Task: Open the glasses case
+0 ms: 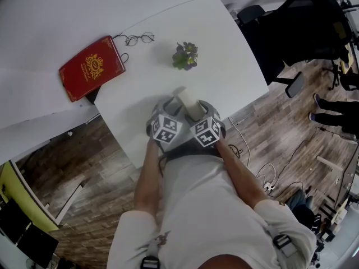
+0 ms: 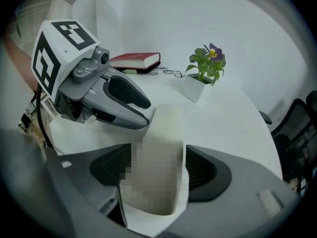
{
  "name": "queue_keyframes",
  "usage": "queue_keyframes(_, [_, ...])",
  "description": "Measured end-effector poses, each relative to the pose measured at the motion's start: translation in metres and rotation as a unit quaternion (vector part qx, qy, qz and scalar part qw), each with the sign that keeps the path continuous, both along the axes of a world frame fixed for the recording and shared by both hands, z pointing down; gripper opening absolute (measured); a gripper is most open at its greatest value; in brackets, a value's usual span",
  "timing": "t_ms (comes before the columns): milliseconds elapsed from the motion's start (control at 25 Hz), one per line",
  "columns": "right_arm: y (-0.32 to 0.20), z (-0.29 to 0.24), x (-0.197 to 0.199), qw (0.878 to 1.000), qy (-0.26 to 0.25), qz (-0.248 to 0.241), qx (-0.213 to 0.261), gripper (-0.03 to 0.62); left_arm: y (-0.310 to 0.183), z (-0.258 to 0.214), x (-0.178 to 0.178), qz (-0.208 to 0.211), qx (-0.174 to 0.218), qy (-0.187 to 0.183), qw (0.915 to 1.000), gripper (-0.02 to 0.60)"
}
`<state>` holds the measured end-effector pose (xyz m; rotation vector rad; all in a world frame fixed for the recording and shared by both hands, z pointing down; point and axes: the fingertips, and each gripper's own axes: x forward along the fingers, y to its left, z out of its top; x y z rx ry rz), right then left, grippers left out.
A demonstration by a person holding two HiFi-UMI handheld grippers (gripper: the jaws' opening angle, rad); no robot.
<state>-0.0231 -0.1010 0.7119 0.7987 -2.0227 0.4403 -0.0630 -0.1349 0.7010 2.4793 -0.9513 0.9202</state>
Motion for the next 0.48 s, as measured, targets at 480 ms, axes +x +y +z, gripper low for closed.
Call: queue_keyframes(480, [-0.0005, 0.0027, 0.0, 1.0, 0.012, 0.001, 0.0, 0.333, 0.0034, 0.0056, 0.006, 0.002, -0.007, 0.0, 1.0, 0.198])
